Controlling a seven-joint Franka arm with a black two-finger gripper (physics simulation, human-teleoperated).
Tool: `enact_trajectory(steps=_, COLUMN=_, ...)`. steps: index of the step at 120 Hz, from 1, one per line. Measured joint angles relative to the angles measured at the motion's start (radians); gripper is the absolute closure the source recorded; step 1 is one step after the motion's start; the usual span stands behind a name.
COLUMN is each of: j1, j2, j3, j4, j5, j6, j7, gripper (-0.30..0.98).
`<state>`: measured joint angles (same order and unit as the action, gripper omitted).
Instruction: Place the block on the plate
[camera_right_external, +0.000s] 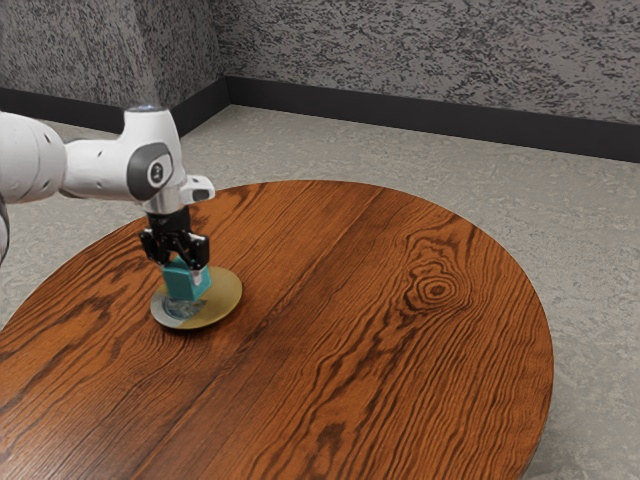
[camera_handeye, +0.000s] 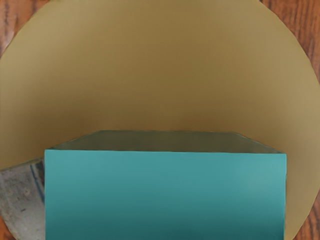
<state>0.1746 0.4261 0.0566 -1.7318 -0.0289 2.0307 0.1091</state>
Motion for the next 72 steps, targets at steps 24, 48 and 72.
enact_trajectory(steps=24, j1=-0.001, j2=-0.008, j3=0.0, j4=0.0, j5=-0.01, j6=0.012, j7=0.006, gripper=0.13)
enact_trajectory(steps=48, j1=-0.045, j2=-0.119, j3=0.0, j4=-0.012, j5=-0.011, j6=0.011, j7=0.009, gripper=0.05)
enact_trajectory(steps=72, j1=-0.132, j2=-0.299, j3=-0.006, j4=-0.017, j5=0.029, j6=-0.037, j7=-0.005, gripper=0.02)
